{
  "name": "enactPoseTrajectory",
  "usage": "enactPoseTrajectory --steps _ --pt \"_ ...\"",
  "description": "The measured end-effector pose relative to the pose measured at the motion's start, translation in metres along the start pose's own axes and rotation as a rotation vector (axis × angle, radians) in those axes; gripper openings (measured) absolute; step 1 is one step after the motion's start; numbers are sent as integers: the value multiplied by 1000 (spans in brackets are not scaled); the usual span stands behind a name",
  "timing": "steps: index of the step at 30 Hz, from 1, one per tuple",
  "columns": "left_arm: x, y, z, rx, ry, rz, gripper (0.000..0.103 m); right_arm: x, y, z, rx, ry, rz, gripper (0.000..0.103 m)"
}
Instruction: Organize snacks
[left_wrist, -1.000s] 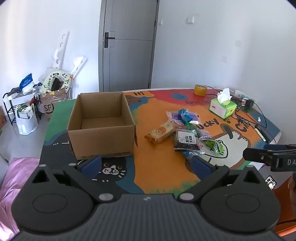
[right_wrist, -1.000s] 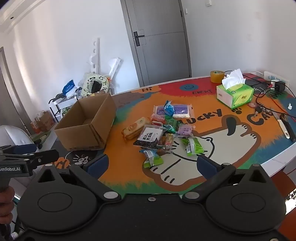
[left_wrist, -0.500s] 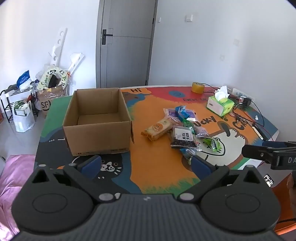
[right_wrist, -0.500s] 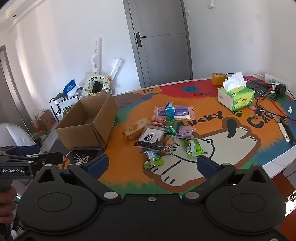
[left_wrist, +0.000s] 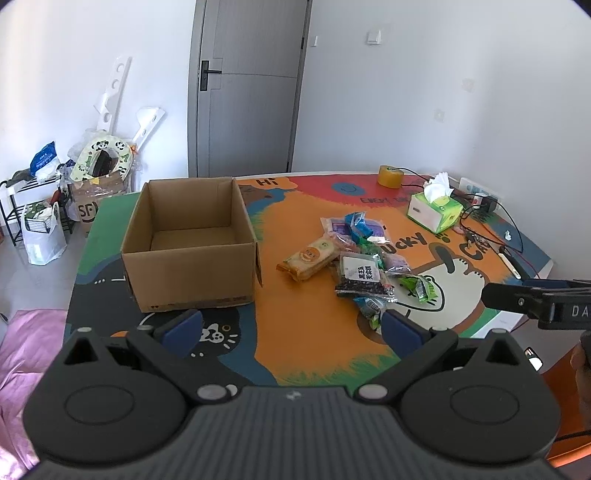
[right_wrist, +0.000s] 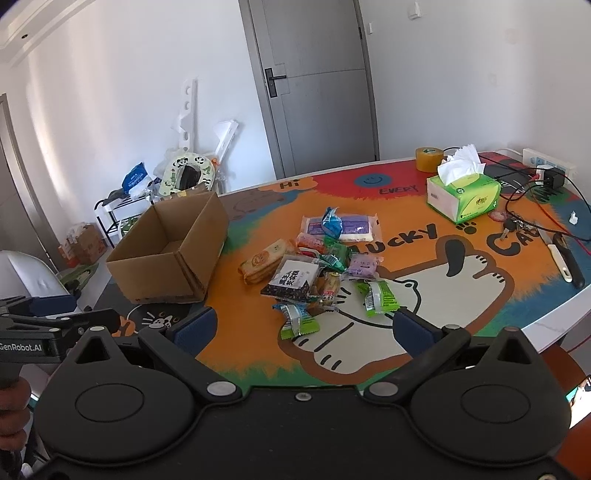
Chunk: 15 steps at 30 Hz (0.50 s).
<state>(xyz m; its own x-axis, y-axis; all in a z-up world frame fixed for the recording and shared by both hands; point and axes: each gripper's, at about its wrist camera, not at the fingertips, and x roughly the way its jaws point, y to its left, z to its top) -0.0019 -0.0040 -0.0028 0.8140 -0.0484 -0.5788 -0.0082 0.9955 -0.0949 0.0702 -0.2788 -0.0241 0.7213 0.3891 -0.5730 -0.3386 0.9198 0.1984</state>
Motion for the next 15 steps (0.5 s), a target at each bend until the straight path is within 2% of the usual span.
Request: enactPoseTrajectory --steps 15 --pt "0 -2 0 0 7 -6 102 0 0 0 -1 3 -5 103"
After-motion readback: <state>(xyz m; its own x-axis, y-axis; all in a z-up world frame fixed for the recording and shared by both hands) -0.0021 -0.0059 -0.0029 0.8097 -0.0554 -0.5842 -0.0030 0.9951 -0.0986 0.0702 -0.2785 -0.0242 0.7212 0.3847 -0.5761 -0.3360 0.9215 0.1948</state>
